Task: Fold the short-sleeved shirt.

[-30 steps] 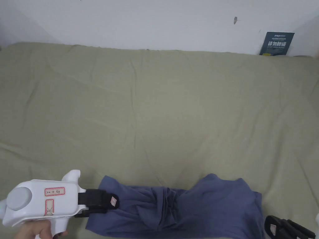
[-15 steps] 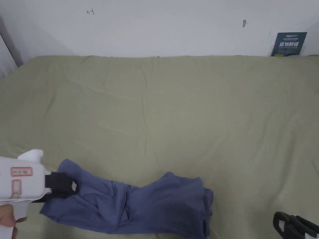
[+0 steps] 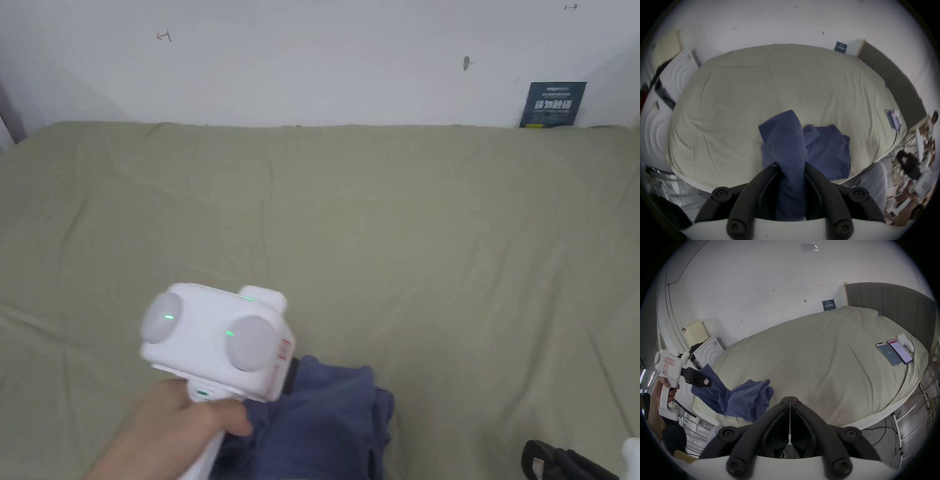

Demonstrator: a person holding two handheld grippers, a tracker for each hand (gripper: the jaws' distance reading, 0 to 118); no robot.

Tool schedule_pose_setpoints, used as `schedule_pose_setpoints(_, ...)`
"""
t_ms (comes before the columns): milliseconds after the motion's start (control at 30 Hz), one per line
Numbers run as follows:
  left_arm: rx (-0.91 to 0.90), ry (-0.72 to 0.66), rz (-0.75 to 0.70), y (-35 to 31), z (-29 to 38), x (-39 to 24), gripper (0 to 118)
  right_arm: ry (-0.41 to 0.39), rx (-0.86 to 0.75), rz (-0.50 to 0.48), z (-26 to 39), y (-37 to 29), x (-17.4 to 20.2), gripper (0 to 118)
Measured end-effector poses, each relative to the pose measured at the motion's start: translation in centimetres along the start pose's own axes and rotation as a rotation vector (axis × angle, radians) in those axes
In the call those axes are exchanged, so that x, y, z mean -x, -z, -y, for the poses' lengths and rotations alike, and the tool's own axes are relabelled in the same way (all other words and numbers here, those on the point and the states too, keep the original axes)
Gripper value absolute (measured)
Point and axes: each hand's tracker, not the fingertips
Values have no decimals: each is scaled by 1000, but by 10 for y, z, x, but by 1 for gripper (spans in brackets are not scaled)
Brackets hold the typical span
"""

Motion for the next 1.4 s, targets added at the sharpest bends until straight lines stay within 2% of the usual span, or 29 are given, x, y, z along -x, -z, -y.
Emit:
schedule_pose_setpoints(33,8,51,-11,7,0,-17,13,1,-1,1,1,-1,-1,2)
schedule_pose_setpoints(67,28,101,-14,18,-1,-34,30,5,-3,2,2,-1,-3,2)
schedule_pose_setpoints(133,34,108,-13,38,-1,-62,98,23,2,7,4,-1,-6,2)
schedule_pose_setpoints(200,15,151,83,56,-1,-85,108,45,6,17,6,-1,-9,2)
schedule_pose_setpoints(300,29,29,169,63,-11,-92,111,64,13,21,7,-4,-12,2)
schedule_pose_setpoints(367,-7,-68,237,49,-14,-75,112,59,10,25,7,-7,-12,2)
schedule_pose_setpoints(433,-34,-105,328,26,-17,-52,112,53,11,31,6,-7,-13,2)
schedule_pose_setpoints(533,-112,-207,440,-5,-11,-2,104,57,22,31,6,-2,-14,2)
schedule_pose_setpoints(567,-158,-241,488,-13,-5,15,86,58,25,29,6,0,-13,2)
schedule_pose_setpoints(600,-180,-285,517,-15,0,32,59,58,28,30,6,2,-12,2)
schedule_pose_setpoints(633,-183,-303,548,-12,4,45,21,58,31,29,6,3,-10,2)
schedule_pose_setpoints(667,-188,-324,576,-3,10,58,0,60,33,25,7,4,-9,2)
schedule_pose_setpoints(800,-145,-470,698,37,28,90,0,65,46,8,8,7,-1,2)
schedule_pose_setpoints(867,-118,-498,737,57,31,91,0,59,53,4,8,8,2,2)
schedule_pose_setpoints(933,-97,-504,766,77,33,82,0,60,59,5,7,9,3,2)
schedule_pose_setpoints(1067,8,-548,949,124,36,42,0,54,69,12,6,10,4,2)
schedule_pose_setpoints(1100,36,-543,962,136,37,28,0,52,75,15,6,11,3,2)
schedule_pose_setpoints(1167,96,-514,858,156,39,10,0,48,87,16,6,12,3,2)
schedule_pose_setpoints(1200,95,-507,855,162,42,5,0,46,93,13,5,13,3,2)
schedule_pose_setpoints(1233,71,-520,917,160,40,4,0,39,101,4,5,14,4,2)
schedule_pose_setpoints(1300,68,-504,889,145,33,7,0,12,113,-8,5,18,9,2)
schedule_pose_setpoints(1400,3,-410,872,107,28,25,0,-17,133,-58,0,33,23,2)
